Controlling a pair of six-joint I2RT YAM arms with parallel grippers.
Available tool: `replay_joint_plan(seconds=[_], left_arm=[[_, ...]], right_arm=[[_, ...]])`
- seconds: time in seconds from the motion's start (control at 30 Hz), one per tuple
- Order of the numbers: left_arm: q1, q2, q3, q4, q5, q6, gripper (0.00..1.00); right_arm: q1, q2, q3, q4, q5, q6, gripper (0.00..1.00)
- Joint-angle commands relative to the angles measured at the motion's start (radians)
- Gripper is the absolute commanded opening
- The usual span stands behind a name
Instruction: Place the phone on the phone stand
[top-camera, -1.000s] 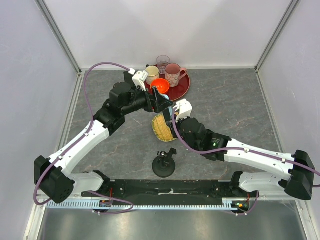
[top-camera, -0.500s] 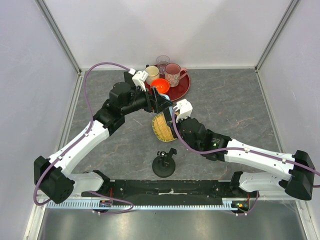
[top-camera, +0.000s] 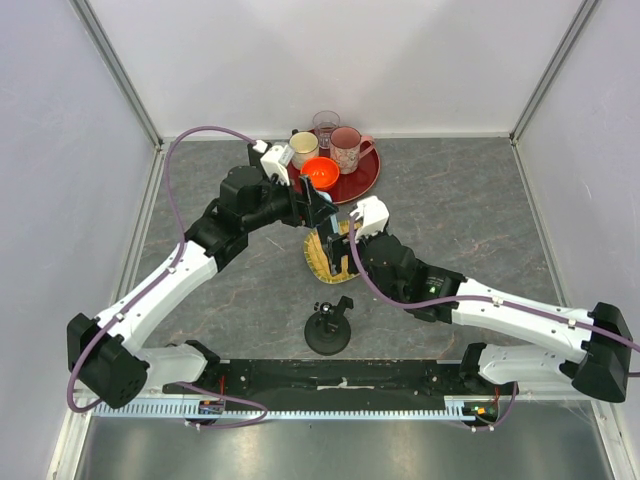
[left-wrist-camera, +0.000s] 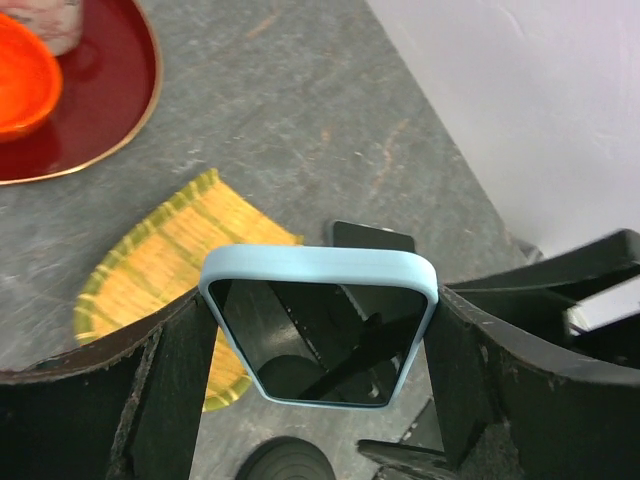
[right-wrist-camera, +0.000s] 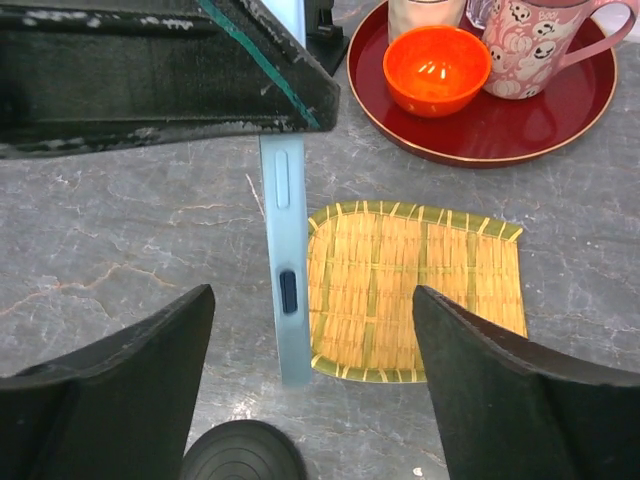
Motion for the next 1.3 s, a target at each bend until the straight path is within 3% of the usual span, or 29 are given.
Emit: replay_joint_plan(seconds=[0.0, 0.27, 0.4, 0.6, 0.7, 0.9, 1.1, 1.27], left_arm=[[0.013, -0.067, 0.007, 0.022, -0.196, 0.060, 0.02], [0.019, -0.075, 0.017, -0.078, -0.611, 0.111, 0.02], [0.019, -0.036, 0.017, -0.090, -0.756, 0.132, 0.02], [0.018, 0.016, 0.022, -0.089, -0.859, 0.186, 0.02], [0.018, 0.043, 0.031, -0.086, -0.893, 0.217, 0.02], [0.022, 0.119, 0.047, 0.026, -0.980, 0.353, 0.02], [0.068, 0.289, 0.226, 0.107, -1.017, 0.504, 0.02], [0.122, 0.421, 0.341, 0.192, -1.033, 0.563, 0.02]], right_arm=[[0.001, -0.039, 0.035, 0.035, 0.034, -0.012, 0.89], [-0.052, -0.018, 0.078, 0.109, 0.227, -0.016, 0.96], [-0.280, 0.082, 0.187, 0.146, 0.047, 0.145, 0.96], [-0.361, 0.208, 0.300, 0.353, 0.046, 0.025, 0.96], [-0.397, 0.200, 0.224, 0.416, 0.081, -0.054, 0.96], [-0.588, 0.130, 0.074, 0.457, -0.078, -0.022, 0.98], [-0.672, 0.069, -0.083, 0.574, -0.083, -0.075, 0.98], [-0.674, 0.029, -0.148, 0.664, -0.078, -0.126, 0.98]])
